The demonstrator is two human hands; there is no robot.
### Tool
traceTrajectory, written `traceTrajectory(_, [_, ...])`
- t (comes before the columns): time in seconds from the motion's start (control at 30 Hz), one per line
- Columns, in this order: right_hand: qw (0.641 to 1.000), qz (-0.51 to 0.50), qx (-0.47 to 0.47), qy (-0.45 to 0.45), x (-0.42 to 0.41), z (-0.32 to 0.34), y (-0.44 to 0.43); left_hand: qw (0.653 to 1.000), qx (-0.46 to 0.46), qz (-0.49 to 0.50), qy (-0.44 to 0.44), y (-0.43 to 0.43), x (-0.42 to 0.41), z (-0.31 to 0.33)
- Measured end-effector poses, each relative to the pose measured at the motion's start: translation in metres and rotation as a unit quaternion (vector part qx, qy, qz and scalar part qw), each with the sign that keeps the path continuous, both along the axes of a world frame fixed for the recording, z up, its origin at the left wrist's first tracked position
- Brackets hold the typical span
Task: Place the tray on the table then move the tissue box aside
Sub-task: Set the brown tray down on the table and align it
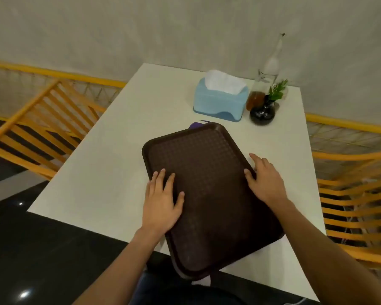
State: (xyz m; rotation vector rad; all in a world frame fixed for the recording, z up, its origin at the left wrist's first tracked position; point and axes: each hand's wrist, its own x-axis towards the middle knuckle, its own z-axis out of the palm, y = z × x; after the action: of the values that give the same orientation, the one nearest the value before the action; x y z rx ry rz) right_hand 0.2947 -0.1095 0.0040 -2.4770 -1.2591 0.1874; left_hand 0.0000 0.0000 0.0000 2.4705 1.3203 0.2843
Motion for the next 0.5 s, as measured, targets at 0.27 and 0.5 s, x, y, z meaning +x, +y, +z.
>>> traceTrajectory(0.27, [0.997,0.023,-0.065,0.022,-0.007,0.008,0.000,1.000,0.001,0.022,-0.007,-0.008,-0.010,-0.015])
traceTrajectory(0.5, [0.998,0.003,-0.055,0.019,-0.025,0.003,0.005,1.000,0.002,0.010,-0.012,0.014,-0.024,-0.016])
